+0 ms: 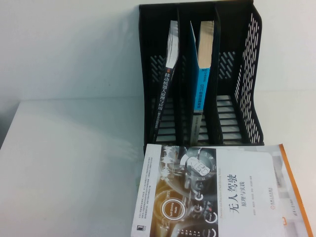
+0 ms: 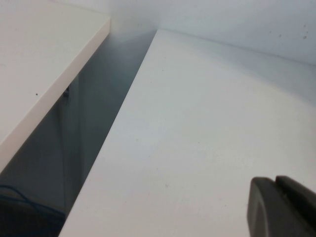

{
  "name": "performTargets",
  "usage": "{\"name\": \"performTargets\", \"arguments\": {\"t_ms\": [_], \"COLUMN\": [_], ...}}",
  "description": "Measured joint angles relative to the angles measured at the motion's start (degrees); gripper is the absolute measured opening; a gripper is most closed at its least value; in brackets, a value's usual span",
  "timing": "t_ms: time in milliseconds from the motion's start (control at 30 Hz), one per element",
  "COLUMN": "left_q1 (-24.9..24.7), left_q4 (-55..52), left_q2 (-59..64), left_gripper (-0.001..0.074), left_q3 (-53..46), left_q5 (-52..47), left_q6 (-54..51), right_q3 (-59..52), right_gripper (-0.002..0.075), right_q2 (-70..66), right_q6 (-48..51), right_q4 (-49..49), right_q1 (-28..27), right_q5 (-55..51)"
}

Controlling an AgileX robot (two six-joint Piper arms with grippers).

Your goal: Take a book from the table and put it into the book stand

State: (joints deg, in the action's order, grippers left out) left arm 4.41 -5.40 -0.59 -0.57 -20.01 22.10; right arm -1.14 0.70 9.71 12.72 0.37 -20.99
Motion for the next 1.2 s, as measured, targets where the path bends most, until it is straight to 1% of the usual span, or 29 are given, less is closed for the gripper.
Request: {"name": "performTargets", "arguments": {"t_ms": [767, 900, 1033, 1133, 1200], "left_q1": [0.0, 0.0, 0.0, 0.0, 0.0], "left_q4": [0.26, 3.9, 10.15, 16.98, 21.52], "left_q2": [0.0, 0.0, 0.0, 0.0, 0.0], "left_gripper": [-0.0003, -0.0003, -0.0003, -0.0003, -0.0003], "left_q3": [0.0, -0.25, -0.64, -0.64, -0.64], "left_q5": [0.22, 1.62, 6.61, 13.08, 16.57], "left_q6": [0.0, 0.0, 0.0, 0.0, 0.0], "right_q3": [0.0, 0.0, -0.44, -0.44, -0.44], "right_gripper": [-0.0003, -0.0003, -0.0003, -0.0003, -0.0003], "right_q2": [0.0, 0.0, 0.0, 0.0, 0.0], "right_q6": [0.0, 0.0, 0.0, -0.16, -0.51], "right_q4": [0.0, 0.91, 4.39, 9.31, 14.87], "right_q1": [0.0, 0.0, 0.0, 0.0, 0.0], "right_q5": [0.0, 0.66, 3.85, 8.76, 12.22]}}
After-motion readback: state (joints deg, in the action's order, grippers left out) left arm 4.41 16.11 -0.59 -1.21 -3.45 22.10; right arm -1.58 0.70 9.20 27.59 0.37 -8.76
